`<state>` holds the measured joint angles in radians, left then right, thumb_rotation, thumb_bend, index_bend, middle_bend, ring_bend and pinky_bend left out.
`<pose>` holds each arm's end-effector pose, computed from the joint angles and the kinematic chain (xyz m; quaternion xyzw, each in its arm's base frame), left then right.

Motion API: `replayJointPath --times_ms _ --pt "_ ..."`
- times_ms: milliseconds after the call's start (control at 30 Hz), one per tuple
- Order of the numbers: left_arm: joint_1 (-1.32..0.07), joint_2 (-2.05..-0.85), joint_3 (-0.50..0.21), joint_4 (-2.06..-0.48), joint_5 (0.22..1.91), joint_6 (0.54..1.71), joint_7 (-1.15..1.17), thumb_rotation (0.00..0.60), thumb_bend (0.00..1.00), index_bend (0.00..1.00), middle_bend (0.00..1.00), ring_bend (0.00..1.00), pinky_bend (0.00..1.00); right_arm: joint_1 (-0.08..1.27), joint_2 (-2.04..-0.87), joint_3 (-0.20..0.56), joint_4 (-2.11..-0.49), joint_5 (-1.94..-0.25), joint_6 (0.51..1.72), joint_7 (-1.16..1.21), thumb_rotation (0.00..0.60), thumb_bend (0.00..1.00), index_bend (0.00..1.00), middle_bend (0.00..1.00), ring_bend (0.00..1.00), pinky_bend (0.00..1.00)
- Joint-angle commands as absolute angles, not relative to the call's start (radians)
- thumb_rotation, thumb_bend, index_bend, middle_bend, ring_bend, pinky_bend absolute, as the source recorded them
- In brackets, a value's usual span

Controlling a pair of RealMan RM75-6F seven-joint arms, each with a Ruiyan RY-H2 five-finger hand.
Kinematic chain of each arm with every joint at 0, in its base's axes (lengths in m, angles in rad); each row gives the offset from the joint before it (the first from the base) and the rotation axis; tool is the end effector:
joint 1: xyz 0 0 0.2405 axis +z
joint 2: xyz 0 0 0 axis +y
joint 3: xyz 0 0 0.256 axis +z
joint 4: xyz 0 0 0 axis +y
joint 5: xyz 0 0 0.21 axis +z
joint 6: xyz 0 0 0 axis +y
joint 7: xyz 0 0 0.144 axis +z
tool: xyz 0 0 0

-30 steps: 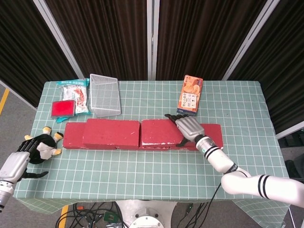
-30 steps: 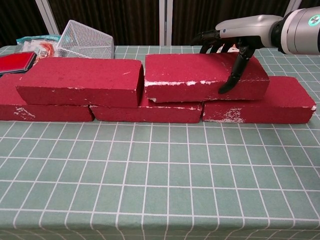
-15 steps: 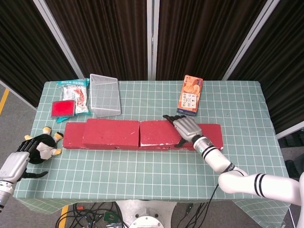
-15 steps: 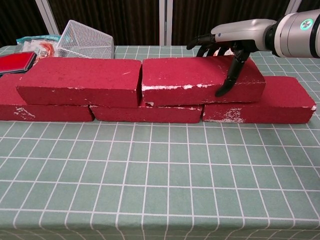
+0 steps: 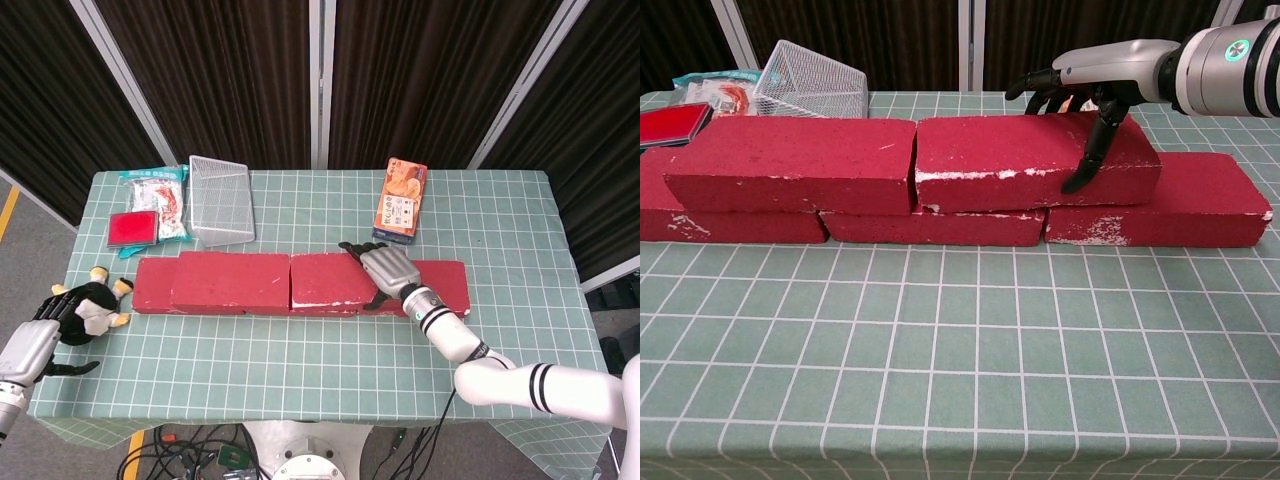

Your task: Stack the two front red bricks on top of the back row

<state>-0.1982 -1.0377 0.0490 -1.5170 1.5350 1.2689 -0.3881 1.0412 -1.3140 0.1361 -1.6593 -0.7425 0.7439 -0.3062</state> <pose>-0.3361 0.1949 0.1573 -0.6158 -0.5050 -0.3699 0.4784 -0.0921 -0.3729 0.0176 0.7742 -0.4336 0.3085 0.3426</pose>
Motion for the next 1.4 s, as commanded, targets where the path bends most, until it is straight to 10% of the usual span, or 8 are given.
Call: replayJointPath --times_ms 33,1400 --pt "-0.198 -1.038 0.049 -1.516 1.535 1.269 -0.389 0.600 0.04 0.05 0.00 0.00 0.00 1.043 -1.315 0.135 -1.659 -0.739 0.744 -0.308 0.600 0.01 0.00 0.18 0.13 0.19" --pt "-0.200 -1.053 0.055 -1.485 1.543 1.263 -0.421 0.600 0.04 0.05 0.00 0.00 0.00 1.034 -1.339 0.137 -1.706 -0.668 0.833 -0.360 0.600 0.01 0.00 0.16 0.12 0.18"
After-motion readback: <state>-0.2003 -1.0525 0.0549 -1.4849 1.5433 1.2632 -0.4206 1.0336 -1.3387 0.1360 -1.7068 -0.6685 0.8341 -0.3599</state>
